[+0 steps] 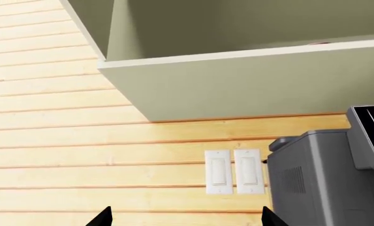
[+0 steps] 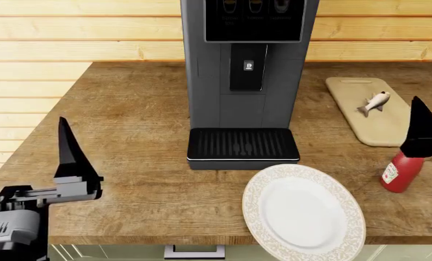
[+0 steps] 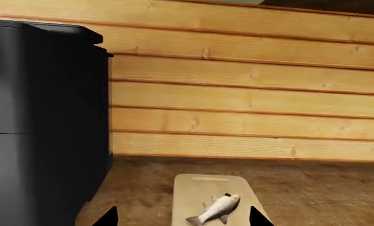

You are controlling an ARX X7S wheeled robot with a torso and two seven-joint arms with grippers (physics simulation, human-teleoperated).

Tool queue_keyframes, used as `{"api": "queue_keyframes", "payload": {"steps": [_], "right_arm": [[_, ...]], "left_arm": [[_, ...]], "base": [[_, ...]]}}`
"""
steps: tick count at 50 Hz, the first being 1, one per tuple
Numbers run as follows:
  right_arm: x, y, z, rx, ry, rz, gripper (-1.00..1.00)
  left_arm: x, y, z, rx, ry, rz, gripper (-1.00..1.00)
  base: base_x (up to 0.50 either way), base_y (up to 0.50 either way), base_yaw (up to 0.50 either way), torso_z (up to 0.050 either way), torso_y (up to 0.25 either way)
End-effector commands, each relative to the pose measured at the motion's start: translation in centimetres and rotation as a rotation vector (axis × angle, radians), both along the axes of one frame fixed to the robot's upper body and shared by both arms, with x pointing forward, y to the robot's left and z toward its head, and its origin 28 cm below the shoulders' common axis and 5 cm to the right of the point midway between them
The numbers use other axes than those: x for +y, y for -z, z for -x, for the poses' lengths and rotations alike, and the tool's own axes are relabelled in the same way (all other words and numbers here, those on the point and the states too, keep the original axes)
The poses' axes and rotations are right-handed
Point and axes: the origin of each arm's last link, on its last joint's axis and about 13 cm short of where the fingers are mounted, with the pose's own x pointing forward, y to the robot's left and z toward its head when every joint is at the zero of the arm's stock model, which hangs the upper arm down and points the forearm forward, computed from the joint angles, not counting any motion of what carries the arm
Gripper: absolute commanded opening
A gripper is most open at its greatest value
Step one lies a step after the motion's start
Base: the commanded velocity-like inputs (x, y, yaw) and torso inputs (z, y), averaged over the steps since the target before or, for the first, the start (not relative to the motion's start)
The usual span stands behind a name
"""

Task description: Pick the fish from the plate and place it on the cutting board. Then pick the condiment bottle from the cabinet and place it next to the cutting board.

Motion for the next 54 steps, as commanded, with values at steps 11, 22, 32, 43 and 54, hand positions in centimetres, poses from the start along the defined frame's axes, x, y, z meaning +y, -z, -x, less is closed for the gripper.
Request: {"api": "queue_keyframes", "payload": {"steps": [11, 22, 32, 43, 54], "right_arm": [[2.5, -5.9, 6.6, -0.259, -0.07, 0.06, 1.0], [1.4, -3.8, 10.3, -0.426, 0.013, 0.08, 1.0], [0.1, -4.2, 11.4, -0.566, 0.033, 0.102, 1.0], [-0.8, -5.9, 17.9, -0.576, 0.357, 0.747, 1.0], [3.9, -6.0, 20.8, -0.789, 0.003, 0.137, 1.0]], "left_arm": [[0.1, -0.5, 0.0, -0.022, -0.003, 0.0, 1.0], [0.8, -2.5, 1.2, -0.105, -0.046, 0.006, 1.0], [2.0, -5.2, 3.9, -0.239, -0.101, 0.01, 1.0], [2.6, -7.4, 6.0, -0.378, -0.056, 0.049, 1.0], [2.8, -9.2, 7.8, -0.486, 0.006, 0.077, 1.0]], "base": [[0.0, 0.0, 0.0, 0.0, 0.0], [0.0, 0.0, 0.0, 0.0, 0.0], [0.0, 0.0, 0.0, 0.0, 0.0], [0.0, 0.0, 0.0, 0.0, 0.0], [0.0, 0.0, 0.0, 0.0, 0.0]]}}
